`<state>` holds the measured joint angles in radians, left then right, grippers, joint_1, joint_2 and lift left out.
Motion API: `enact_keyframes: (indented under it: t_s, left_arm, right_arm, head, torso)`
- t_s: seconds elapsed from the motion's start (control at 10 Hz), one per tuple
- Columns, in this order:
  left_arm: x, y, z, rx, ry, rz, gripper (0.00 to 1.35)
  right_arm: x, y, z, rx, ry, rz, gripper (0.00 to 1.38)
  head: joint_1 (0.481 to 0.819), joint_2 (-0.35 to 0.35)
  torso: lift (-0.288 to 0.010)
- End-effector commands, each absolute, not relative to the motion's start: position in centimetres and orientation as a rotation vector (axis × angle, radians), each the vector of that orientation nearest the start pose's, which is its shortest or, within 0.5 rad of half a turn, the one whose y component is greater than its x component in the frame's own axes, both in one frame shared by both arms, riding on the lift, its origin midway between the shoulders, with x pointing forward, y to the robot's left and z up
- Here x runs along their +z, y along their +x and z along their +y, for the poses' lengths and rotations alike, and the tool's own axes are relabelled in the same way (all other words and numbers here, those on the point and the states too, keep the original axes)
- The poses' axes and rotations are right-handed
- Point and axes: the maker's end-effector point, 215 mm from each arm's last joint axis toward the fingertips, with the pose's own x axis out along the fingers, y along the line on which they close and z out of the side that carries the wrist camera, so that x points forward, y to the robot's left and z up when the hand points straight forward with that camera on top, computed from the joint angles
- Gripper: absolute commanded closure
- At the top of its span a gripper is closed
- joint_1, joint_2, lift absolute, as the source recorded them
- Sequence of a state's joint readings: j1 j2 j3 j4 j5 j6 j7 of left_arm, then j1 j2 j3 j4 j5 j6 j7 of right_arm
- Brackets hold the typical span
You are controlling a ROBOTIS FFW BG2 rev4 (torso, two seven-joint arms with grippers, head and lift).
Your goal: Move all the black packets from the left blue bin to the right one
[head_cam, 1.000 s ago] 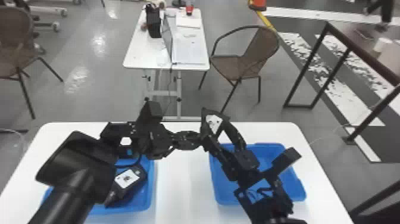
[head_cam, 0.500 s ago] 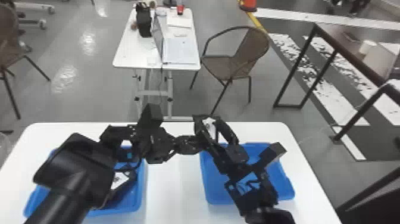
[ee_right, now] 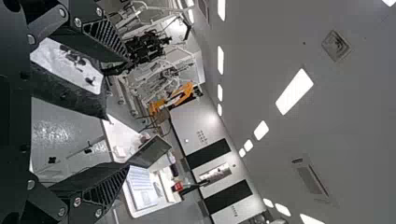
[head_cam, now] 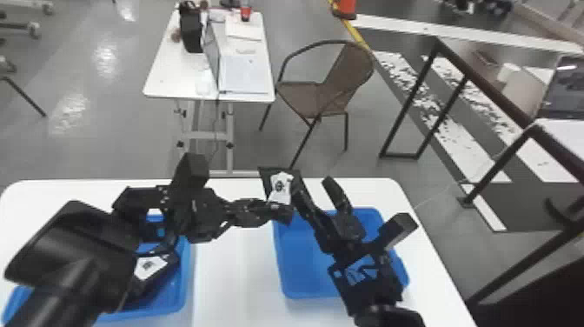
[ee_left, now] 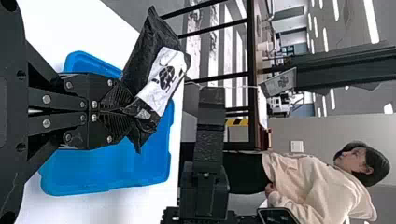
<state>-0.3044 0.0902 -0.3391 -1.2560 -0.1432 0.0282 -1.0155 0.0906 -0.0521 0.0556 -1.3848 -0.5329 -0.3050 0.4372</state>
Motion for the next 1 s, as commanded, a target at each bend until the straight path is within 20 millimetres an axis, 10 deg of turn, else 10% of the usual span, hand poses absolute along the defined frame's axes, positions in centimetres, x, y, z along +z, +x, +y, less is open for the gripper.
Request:
enact_keyframes:
  t_s: [0.0, 0.3, 0.4, 0.5, 0.9]
  left_arm:
    - [-39.8, 50.7, -5.1, -1.304, 0.266, 0.193, 1.21]
    - [-39.4, 50.3, -6.3, -1.32, 0.241, 0.189, 1.21]
    - [-39.5, 50.3, -6.3, -1.318, 0.24, 0.192, 1.21]
    - [-39.4, 50.3, -6.2, -1.317, 0.238, 0.191, 1.21]
    - [-39.5, 50.9, -5.4, -1.293, 0.234, 0.188, 1.17]
  right_arm:
    - [-38.8, 53.9, -16.7, 0.353, 0.468, -0.065, 0.22]
    - [-38.6, 55.7, -15.0, 0.414, 0.511, -0.06, 0.32]
    - [-38.4, 56.0, -15.2, 0.411, 0.517, -0.065, 0.87]
    - [-38.5, 56.0, -15.2, 0.412, 0.526, -0.06, 1.07]
    - [-39.4, 54.9, -13.6, 0.453, 0.613, -0.025, 1.28]
  head:
    - [0.695, -0.232]
    - [0.695, -0.22]
    - [0.695, -0.219]
    - [0.695, -0.218]
    - [0.695, -0.209]
  torso:
    - [0.0]
    - [0.0]
    - [0.0]
    - [0.0]
    - [0.0]
